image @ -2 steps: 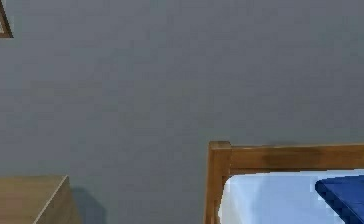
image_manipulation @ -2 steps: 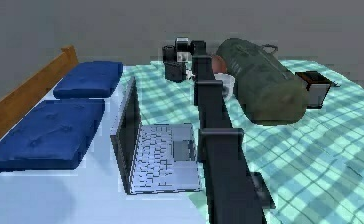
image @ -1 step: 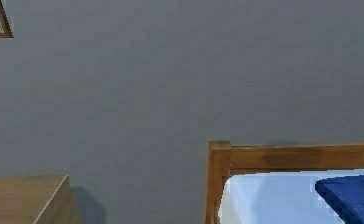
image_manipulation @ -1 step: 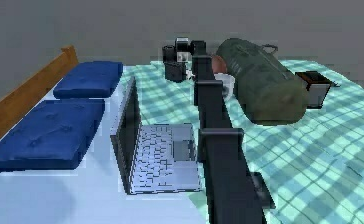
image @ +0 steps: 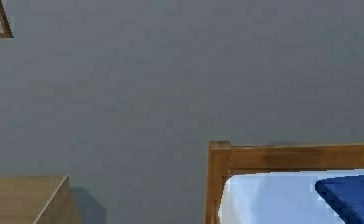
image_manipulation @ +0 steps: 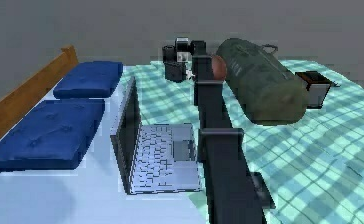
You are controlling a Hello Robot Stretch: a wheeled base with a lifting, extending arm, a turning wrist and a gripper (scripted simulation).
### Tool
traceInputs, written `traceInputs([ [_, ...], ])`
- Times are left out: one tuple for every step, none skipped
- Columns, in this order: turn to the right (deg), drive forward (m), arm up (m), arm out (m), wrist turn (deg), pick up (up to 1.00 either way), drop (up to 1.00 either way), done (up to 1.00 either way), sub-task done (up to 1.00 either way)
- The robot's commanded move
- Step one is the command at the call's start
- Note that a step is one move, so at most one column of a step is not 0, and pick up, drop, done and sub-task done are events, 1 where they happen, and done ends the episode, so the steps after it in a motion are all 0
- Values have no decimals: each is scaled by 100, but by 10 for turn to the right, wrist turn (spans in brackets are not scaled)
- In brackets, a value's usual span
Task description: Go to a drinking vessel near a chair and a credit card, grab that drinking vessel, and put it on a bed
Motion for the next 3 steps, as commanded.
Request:
traceInputs([
  [0, 0, 4, 0, 0, 0, 0, 0, 0],
  [0, 0, 0, -8, 0, 0, 0, 0, 0],
  [0, 0, 0, 0, 0, 0, 0, 100, 0],
])
